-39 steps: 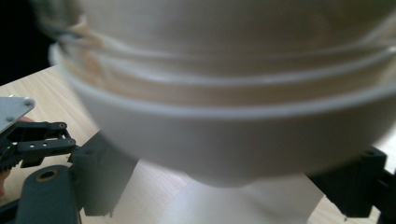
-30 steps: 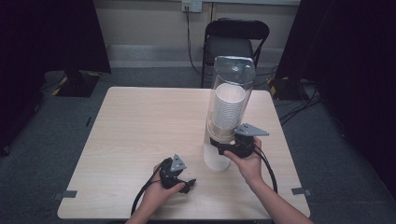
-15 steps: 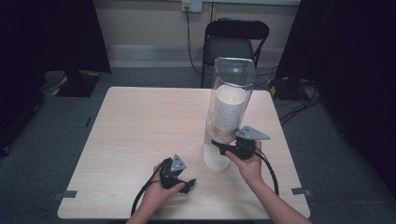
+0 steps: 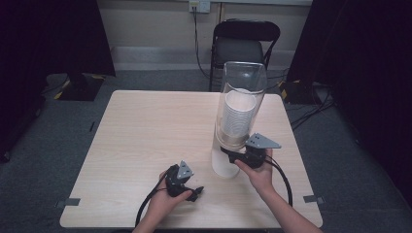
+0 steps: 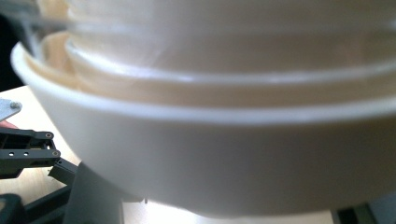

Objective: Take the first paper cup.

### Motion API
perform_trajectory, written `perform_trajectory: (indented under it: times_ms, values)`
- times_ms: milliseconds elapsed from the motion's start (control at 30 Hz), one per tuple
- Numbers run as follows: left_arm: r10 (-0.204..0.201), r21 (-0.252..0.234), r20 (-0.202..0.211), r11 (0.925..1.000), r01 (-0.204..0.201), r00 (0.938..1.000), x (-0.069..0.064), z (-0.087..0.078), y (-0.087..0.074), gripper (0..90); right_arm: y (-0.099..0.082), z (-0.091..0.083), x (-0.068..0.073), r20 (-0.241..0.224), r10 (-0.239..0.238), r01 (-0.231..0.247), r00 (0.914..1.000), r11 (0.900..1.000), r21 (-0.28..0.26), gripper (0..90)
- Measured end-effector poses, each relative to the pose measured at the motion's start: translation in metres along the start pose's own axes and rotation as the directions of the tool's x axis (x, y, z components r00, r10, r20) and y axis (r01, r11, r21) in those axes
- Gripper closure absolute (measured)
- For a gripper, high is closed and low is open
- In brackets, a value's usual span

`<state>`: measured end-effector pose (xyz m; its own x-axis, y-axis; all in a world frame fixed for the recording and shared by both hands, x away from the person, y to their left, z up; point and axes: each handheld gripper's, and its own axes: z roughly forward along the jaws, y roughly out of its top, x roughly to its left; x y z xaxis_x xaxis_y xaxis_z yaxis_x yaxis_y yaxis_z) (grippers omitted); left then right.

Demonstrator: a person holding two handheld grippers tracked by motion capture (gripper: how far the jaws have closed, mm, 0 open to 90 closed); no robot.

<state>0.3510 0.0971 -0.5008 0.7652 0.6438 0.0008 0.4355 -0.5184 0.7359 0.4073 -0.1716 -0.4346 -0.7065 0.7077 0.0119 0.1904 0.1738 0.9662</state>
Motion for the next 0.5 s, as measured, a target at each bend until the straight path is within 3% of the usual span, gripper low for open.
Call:
perform_trajectory:
  times_ms: [333,400,433,467,500]
  values:
    - [-0.01,-0.001,0.001,0.9999,0.01,0.9999,-0.001,0.0,-0.001,13.9,-0.004,-0.001,0.001,-0.002,0.007,-0.007,1.0,0.9998,-0.019,35.4]
    - [-0.009,0.002,0.0,1.0,0.009,1.0,-0.001,-0.001,-0.001,13.9,-0.012,0.002,0.001,-0.012,0.014,-0.014,0.9998,0.9988,0.047,37.1]
    - [-0.018,-0.009,0.003,0.9998,0.018,0.9998,-0.001,-0.001,-0.001,13.8,-0.044,0.01,-0.002,-0.028,0.062,-0.055,0.9977,0.9772,0.205,37.1]
    - [-0.018,-0.009,0.003,0.9998,0.018,0.9998,-0.001,-0.001,-0.001,13.8,-0.044,0.01,-0.002,-0.028,0.062,-0.055,0.9977,0.9772,0.205,37.1]
    - [-0.008,-0.002,0.003,1.0,0.008,1.0,-0.001,-0.001,-0.001,13.8,-0.054,0.012,-0.001,-0.028,0.046,-0.037,0.9985,0.9661,0.255,37.0]
